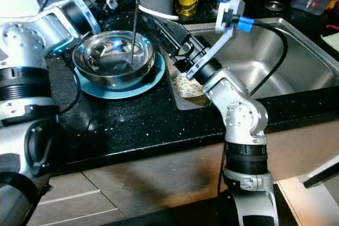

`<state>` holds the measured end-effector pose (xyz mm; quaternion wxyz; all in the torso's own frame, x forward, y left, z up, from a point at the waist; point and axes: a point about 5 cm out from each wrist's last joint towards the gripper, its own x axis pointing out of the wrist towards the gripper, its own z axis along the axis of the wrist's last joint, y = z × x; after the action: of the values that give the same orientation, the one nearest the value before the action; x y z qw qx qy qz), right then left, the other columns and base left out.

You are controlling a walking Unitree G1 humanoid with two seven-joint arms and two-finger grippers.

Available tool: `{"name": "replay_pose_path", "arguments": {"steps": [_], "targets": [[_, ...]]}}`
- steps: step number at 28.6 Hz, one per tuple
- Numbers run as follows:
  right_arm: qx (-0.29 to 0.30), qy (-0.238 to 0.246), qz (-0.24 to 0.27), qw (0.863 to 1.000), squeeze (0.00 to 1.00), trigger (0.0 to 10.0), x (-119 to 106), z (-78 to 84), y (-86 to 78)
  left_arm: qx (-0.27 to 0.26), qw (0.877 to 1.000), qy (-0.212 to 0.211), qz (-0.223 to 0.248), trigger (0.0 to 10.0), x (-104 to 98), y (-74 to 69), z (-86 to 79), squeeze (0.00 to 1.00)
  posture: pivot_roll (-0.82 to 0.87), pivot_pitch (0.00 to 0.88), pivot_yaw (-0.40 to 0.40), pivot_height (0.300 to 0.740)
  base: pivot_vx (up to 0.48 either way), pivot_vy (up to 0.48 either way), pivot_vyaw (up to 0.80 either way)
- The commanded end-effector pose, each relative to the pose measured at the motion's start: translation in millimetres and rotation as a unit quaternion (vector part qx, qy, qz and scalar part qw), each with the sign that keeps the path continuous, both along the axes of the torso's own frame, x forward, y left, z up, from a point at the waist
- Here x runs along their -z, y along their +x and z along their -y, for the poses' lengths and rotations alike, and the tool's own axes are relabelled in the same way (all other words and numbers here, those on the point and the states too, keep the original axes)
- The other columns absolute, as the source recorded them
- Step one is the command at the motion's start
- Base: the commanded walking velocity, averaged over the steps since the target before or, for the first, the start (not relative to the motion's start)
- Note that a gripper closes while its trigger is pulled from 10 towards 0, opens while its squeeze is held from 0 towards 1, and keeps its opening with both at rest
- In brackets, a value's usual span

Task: Kitchen organization

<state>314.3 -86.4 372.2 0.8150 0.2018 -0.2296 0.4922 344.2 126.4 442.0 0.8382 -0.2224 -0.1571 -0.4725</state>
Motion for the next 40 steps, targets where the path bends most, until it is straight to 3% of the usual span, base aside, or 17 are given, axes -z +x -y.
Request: {"name": "replay_pose_path", "arguments": {"steps": [1,12,25,30,33,36,40], "targets": [[-0.027,0.001,0.023,0.999,0.00,10.0,-10.2,-6.4,-9.5,0.016,1.000,0.014,0.001,0.0,3.8,-3.7,7.9,0.00,0.00,0.221,0.013,0.740,0.000,0.000,0.00],[-0.012,-0.023,0.019,0.999,0.00,10.0,-10.1,-6.2,-11.1,0.038,0.999,0.019,0.000,0.0,10.2,-11.6,20.8,0.00,0.00,0.223,0.015,0.740,0.000,0.000,0.00],[-0.016,-0.080,0.014,0.997,0.00,10.0,5.5,-12.7,-7.8,0.037,0.999,0.017,-0.002,0.0,11.3,-15.6,21.0,0.00,0.00,0.224,0.016,0.740,0.000,0.000,0.00],[-0.118,0.047,0.007,0.992,0.00,10.0,-14.2,1.0,-21.6,0.023,0.999,0.023,-0.002,0.0,13.7,-14.9,16.2,0.00,0.00,0.205,0.009,0.740,0.000,0.000,0.00],[-0.127,0.056,0.011,0.990,0.00,10.0,-16.2,4.1,-23.1,0.019,1.000,0.025,-0.002,0.0,14.3,-14.7,14.5,0.00,0.00,0.205,0.009,0.740,0.000,0.000,0.00],[-0.105,0.044,0.008,0.993,0.00,10.0,-13.6,4.8,-20.4,0.020,1.000,0.024,-0.002,0.0,14.8,-15.0,13.3,0.00,0.00,0.196,0.010,0.740,0.000,0.000,0.00],[-0.095,-0.019,0.018,0.995,0.00,10.0,-6.6,2.7,-22.4,0.024,0.999,0.022,-0.003,0.0,15.1,-15.7,13.3,0.00,0.00,0.191,0.012,0.740,0.000,0.000,0.00]]}}
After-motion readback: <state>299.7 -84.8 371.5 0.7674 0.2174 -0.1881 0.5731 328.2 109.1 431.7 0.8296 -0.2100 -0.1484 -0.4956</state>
